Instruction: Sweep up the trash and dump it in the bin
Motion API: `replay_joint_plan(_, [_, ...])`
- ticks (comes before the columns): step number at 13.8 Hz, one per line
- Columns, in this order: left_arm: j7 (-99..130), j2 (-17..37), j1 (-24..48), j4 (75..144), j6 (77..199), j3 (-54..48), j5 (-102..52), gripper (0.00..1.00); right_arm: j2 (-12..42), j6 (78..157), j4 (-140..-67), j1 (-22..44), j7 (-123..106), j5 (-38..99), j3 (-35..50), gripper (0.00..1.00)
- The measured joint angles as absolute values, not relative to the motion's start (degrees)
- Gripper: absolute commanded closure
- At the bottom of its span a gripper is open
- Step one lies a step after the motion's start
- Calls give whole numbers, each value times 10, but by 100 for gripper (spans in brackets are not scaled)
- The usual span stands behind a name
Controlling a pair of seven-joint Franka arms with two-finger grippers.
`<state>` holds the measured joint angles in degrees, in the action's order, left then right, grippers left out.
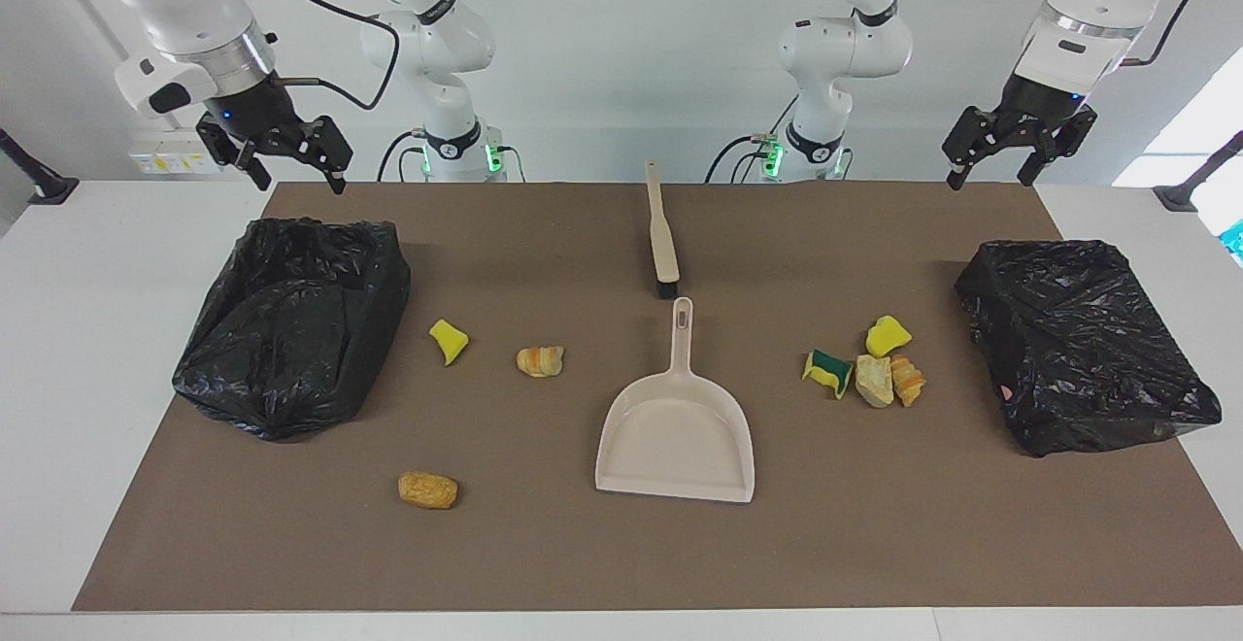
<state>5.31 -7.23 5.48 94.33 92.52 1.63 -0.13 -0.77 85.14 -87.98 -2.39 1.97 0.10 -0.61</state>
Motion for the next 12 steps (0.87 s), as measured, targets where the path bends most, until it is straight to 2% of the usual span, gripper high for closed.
replay_joint_plan(12, [53, -74, 55, 960, 926, 15, -2, 0, -8, 852, -880, -24, 20, 1, -6, 0])
